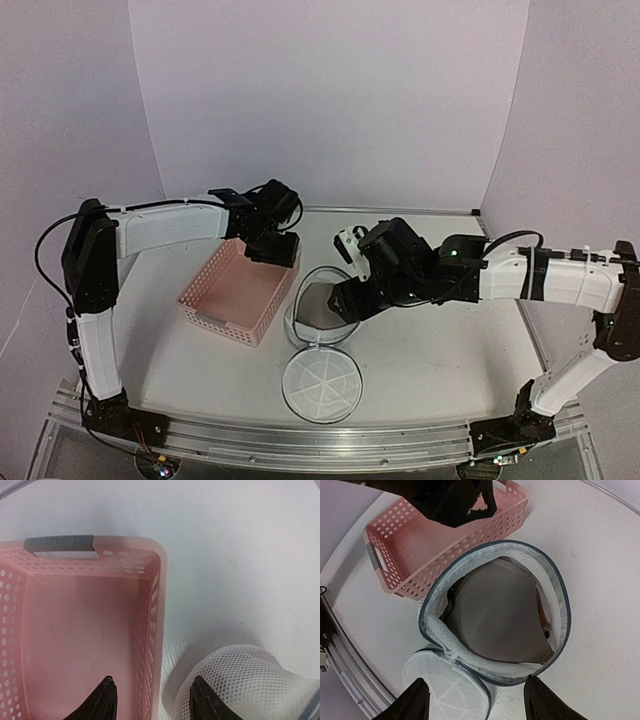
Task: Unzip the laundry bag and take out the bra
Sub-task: Place the bin at the center of the board, then hold the bra from the laundry bag.
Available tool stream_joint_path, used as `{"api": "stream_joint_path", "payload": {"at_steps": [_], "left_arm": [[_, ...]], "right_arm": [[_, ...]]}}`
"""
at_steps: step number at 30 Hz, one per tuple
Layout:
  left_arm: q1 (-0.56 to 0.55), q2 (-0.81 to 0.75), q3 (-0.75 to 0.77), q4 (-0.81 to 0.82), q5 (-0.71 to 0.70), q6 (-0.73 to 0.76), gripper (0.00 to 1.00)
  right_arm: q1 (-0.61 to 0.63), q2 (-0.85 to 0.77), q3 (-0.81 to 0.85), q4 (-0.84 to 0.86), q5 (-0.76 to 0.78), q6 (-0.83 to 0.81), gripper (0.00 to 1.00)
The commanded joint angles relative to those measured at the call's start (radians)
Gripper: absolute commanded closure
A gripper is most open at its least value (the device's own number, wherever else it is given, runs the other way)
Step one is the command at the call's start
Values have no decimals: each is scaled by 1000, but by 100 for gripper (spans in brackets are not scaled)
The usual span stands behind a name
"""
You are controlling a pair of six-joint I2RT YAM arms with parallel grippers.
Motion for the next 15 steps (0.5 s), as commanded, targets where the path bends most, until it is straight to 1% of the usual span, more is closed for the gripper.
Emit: {"api": "stream_joint_path", "payload": {"at_steps": [1, 6, 15], "left_arm": [[2, -164, 57, -12, -69, 16, 48], [2, -287, 11, -16, -75, 4, 46], [2, -464, -146, -16, -82, -31, 45]], "right_arm": [[-41, 74, 85, 6, -54, -46, 36], [-79, 165, 133, 6, -67, -68, 39], [-142, 281, 185, 6, -74, -103, 40]]}}
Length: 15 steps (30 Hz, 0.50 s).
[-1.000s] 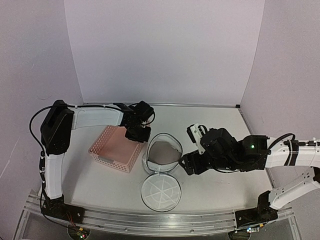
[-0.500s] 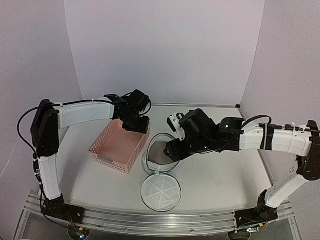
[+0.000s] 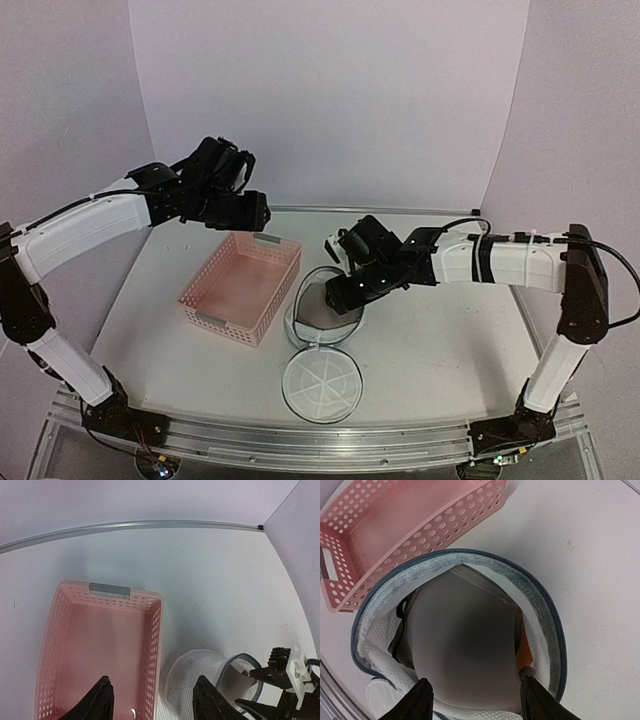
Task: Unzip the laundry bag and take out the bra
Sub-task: Hold the bra from the laundry bag.
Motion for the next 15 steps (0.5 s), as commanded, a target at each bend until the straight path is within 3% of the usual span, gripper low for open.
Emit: {"api": "stream_joint_path", "payload": {"at_steps": [1, 11, 15], "left_arm": [[2, -74, -76, -4, -29, -28, 45], [2, -143, -172, -3, -51, -54, 45], [2, -144, -181, -3, -50, -56, 44]], "right_arm": [[-23, 42, 63, 15, -17, -31, 40], [-33, 112, 74, 18, -128, -35, 40], [-33, 112, 60, 31, -183, -28, 47]]}}
